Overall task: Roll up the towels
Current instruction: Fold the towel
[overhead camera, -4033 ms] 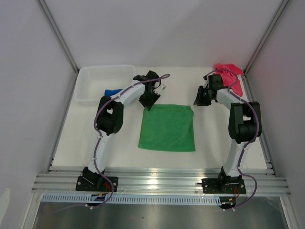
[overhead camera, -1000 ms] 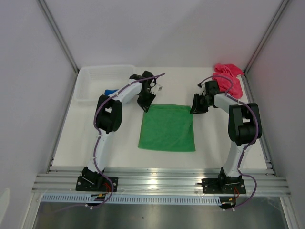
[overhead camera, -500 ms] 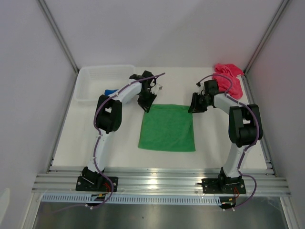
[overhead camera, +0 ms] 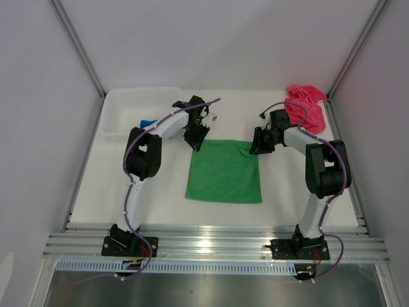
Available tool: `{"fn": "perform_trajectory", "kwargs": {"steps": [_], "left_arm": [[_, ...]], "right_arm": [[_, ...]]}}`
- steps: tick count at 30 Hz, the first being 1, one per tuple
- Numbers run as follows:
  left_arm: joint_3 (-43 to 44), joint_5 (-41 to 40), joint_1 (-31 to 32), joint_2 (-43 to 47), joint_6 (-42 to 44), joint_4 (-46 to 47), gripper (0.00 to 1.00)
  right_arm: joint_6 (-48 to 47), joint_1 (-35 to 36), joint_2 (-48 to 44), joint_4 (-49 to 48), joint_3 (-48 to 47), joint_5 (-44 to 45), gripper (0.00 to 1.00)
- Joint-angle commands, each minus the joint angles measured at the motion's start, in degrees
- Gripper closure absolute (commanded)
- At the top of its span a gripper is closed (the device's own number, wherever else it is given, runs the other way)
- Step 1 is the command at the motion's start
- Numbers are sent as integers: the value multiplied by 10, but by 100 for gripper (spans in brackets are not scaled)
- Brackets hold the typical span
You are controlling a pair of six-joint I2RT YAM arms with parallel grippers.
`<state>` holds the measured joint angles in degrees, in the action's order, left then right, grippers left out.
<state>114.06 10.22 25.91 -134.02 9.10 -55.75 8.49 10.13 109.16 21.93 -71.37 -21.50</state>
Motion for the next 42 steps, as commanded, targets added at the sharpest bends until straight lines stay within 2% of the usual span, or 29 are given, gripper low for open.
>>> {"fn": "perform_trajectory", "kwargs": {"steps": [1, 9, 15, 18, 19, 22, 23, 42], "left_arm": [[-15, -8, 9, 44, 10, 12, 72], [-11, -30, 14, 29, 12, 14, 70], [-11, -27, 15, 35, 14, 14, 76], [-12, -28, 17, 41, 12, 17, 82], [-13, -28, 17, 42, 11, 17, 84], [-12, -30, 18, 48, 11, 20, 95], [-14, -32, 18, 50, 11, 20, 99], [-26, -41, 18, 94, 10, 27, 99]], "right_arm": [[-6, 2, -33, -14, 1, -4, 63], [-3, 3, -14, -9, 5, 1, 63], [-4, 4, -13, -11, 5, -3, 67], [-2, 3, -9, -13, 4, -7, 81], [-1, 4, -7, -14, 3, -10, 89], [-2, 4, -7, -14, 3, -14, 100], [-2, 4, -8, -15, 2, -17, 100], [-8, -6, -53, -11, -35, -28, 100]]}}
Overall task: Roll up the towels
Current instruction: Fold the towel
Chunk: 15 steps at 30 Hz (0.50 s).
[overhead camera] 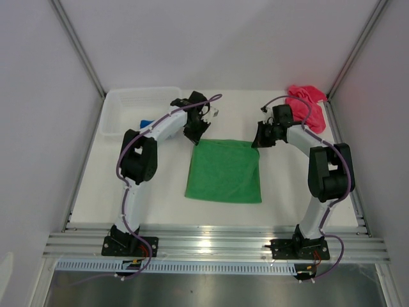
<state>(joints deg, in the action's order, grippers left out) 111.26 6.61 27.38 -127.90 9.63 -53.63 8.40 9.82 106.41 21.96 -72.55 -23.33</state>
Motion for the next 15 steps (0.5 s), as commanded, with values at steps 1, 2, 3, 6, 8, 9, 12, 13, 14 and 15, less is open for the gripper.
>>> {"fn": "perform_trajectory", "kwargs": {"steps": [1, 2, 3, 6, 8, 9, 12, 13, 14, 15], "left_arm": [[-1, -5, 3, 34, 3, 6, 99], [2, -6, 3, 35, 3, 10, 99], [1, -9, 3, 36, 1, 12, 99], [4, -9, 3, 40, 1, 23, 99], [11, -5, 3, 32, 0, 19, 99], [13, -3, 3, 27, 0, 13, 99], [8, 8, 3, 22, -5, 8, 99], [11, 8, 3, 21, -5, 8, 99], [10, 9, 3, 21, -6, 8, 99], [9, 8, 3, 21, -5, 8, 99]], "right_arm": [[-8, -4, -24, -11, -24, -8, 100], [-9, -5, -26, -11, -26, -8, 100], [-9, -7, -25, -13, -27, -8, 100], [-7, -11, -23, -15, -34, -2, 100], [-8, -14, -7, -10, -40, 5, 96], [-13, -11, 0, -3, -43, 11, 84], [-26, 5, 21, 5, -53, 36, 68], [-29, 10, 25, 5, -54, 41, 66], [-30, 14, 27, 3, -55, 50, 65], [-35, 24, 31, 1, -54, 75, 63]]}}
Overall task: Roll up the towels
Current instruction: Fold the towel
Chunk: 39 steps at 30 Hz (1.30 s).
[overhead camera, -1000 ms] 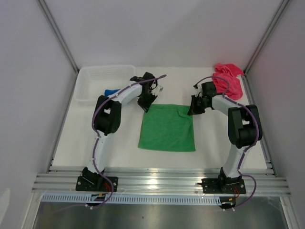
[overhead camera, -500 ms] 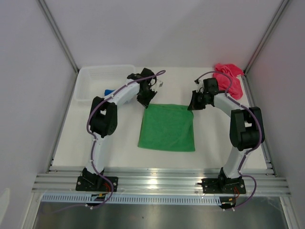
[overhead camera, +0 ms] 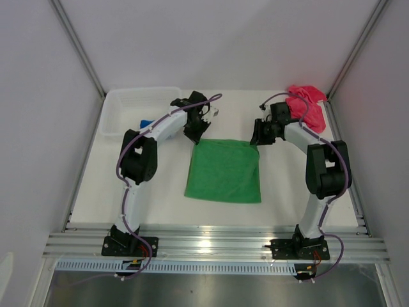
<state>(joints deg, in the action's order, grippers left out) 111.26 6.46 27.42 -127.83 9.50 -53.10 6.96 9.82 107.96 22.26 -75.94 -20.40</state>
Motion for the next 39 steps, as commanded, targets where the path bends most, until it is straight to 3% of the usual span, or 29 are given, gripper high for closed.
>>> {"fn": "perform_trajectory", "kwargs": {"steps": [1, 17, 20, 22, 29, 36, 39], "left_arm": [[8, 9, 3, 21, -4, 3, 99], [5, 14, 4, 19, -4, 4, 99], [6, 14, 4, 19, -4, 5, 99], [6, 14, 4, 18, -4, 4, 99], [5, 15, 4, 19, -3, 5, 99], [4, 16, 4, 21, -2, 3, 99], [4, 16, 4, 24, -2, 3, 99]], "right_arm": [[-22, 27, 19, -1, -22, 56, 63], [-58, 44, 59, 11, -36, 106, 63], [-63, 44, 63, 12, -36, 103, 68], [-63, 44, 66, 13, -35, 99, 78], [-60, 45, 73, 11, -32, 96, 76], [-59, 46, 62, 7, -32, 95, 100], [-62, 46, 50, 8, -32, 94, 100]]}}
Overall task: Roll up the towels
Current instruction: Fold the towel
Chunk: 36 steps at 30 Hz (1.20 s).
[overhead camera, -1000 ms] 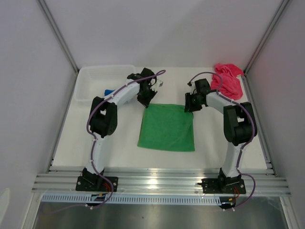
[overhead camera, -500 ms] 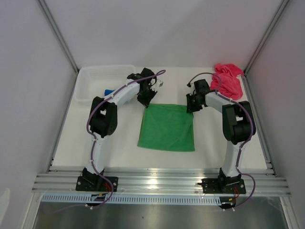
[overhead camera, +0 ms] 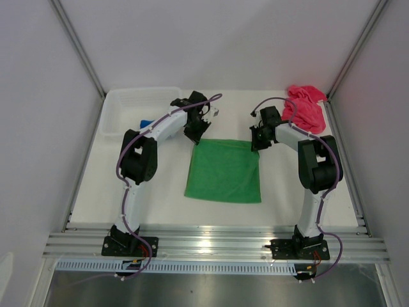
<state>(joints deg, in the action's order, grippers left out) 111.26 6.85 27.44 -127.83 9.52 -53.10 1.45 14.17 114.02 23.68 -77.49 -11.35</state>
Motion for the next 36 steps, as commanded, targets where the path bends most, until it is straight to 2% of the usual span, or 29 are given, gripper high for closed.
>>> {"fn": "perform_trajectory", "kwargs": {"steps": [1, 20, 25, 33, 36], "left_arm": [[4, 12, 3, 24, -2, 3, 99], [-17, 15, 3, 58, 1, 13, 99], [-22, 12, 3, 56, 1, 19, 99], [-17, 16, 2, 36, -1, 19, 99], [-18, 17, 3, 35, -1, 19, 99]], "right_arm": [[-7, 2, -14, -5, -16, 4, 100], [-7, 3, -91, 0, 3, 22, 100], [-5, 3, -75, -6, 8, 9, 92], [13, 3, -33, -20, 5, -16, 86], [16, 3, -34, -19, 9, -21, 80]]}}
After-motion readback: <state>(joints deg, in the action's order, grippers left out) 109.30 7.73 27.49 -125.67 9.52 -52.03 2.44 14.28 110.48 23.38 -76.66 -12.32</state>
